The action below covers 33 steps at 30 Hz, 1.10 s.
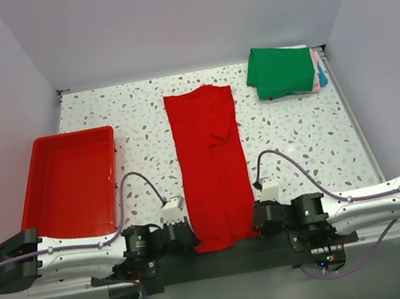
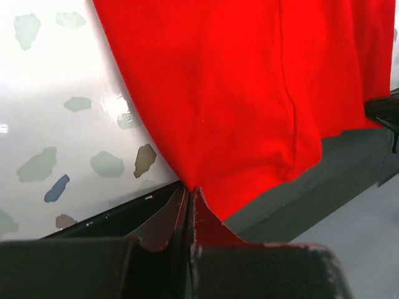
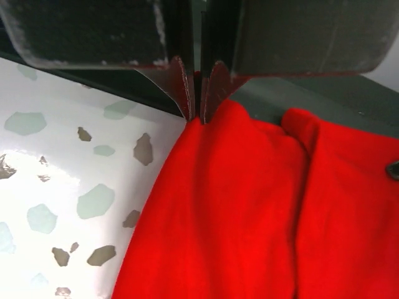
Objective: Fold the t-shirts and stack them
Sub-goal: Fold the tshirt
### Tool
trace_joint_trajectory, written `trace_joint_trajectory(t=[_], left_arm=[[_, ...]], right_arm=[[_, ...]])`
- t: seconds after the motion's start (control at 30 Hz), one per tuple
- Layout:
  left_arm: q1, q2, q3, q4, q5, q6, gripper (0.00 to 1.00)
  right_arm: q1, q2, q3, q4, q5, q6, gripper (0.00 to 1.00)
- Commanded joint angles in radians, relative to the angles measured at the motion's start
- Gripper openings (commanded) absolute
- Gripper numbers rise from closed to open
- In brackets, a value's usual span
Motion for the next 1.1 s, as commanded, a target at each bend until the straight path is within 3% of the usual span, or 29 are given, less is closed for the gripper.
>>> trace_joint_trajectory(t=[0.0,0.17,0.23,0.5,0.8,1.07], left_arm=[[-0.023,-0.028,0.067,-0.092,-0.076,-0.03,0.0],[0.007,-0.049,0.148,-0.137,-0.162,0.035,0.0],[0.07,-0.043,0.171,-0.128,-0.156,0.074,0.0],[0.383,0.004,0.177,0.111,-0.063,0.327,0.0],[0.637,0.247,0.306,0.39,-0.043,0.531,0.0],[0.74,0.423,0.415,0.466,0.042,0.597,0.0]], right_arm=[[0.038,0.018,0.08,-0.071,0.12,0.064,0.0],[0.025,0.053,0.187,-0.111,0.235,-0.017,0.0],[-0.017,0.077,0.232,-0.1,0.234,-0.068,0.0],[-0.394,0.164,0.293,0.117,0.07,-0.387,0.0],[-0.6,0.416,0.47,0.3,0.033,-0.557,0.0],[-0.741,0.579,0.579,0.383,-0.051,-0.614,0.0]])
